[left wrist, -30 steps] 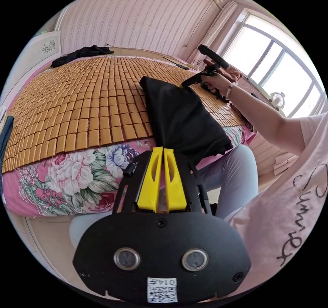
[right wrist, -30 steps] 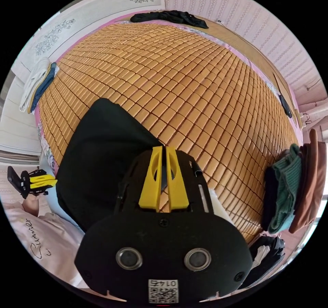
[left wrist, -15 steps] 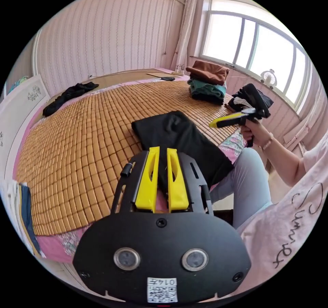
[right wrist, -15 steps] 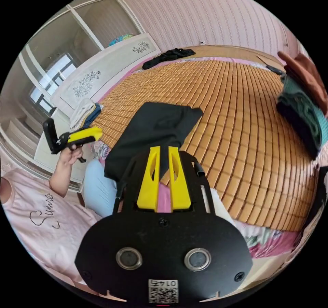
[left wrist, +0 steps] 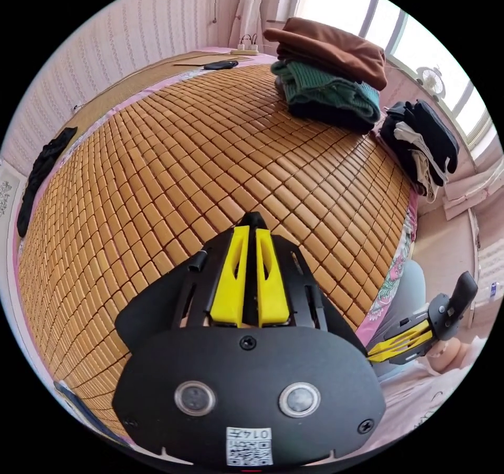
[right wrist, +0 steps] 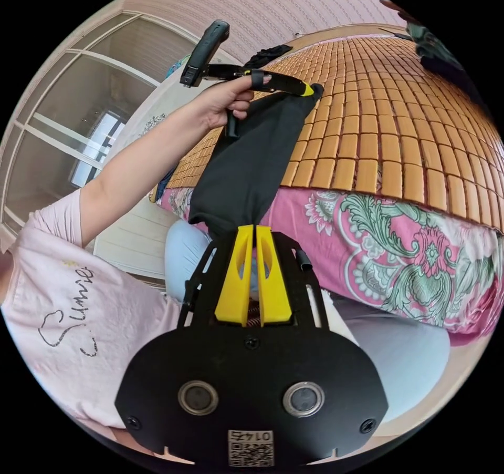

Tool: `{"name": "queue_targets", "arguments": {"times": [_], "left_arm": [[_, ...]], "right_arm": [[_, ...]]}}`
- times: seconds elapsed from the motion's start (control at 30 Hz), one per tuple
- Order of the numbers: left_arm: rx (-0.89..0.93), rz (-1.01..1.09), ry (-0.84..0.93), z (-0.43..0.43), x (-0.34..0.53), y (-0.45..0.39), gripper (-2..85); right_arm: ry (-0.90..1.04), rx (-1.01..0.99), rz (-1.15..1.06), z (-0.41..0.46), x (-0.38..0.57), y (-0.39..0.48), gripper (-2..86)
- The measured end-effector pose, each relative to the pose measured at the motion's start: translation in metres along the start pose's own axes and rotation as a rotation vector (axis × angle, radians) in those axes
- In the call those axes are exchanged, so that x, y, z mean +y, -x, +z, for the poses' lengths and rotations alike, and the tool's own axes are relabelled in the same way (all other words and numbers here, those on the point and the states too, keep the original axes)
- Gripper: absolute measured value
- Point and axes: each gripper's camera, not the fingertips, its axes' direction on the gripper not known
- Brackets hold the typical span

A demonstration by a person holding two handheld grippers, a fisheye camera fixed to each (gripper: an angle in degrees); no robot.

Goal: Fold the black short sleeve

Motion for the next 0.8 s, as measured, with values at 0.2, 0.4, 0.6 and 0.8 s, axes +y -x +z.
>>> {"name": "queue_targets", "arguments": {"times": [0.2,0.4,0.6,0.8], "left_arm": [[0.06,-0.049,-0.069,-0.004,0.008,0.001,3.8],[0.074,-0.037,-0.24,-0.085,0.029,-0.001,5.8],[0.07,-0.058,-0.319,-0.159,0.148,-0.007,5.2],[0.098,-0.114,-0.22,-0.158,0.262,-0.045,5.7]], "right_arm": [[-0.025,-0.086,0.033,-0.031,0.018,-0.014,1.6],[-0.066,-0.117,0.047,-0.042,0.031,-0.011,6.8],[-0.014,-0.068,-0.01,-0.027,0.036,0.002,1.4],[0.017,0.057,-0.129,-0.024,0.054,0.032,2.1]]}}
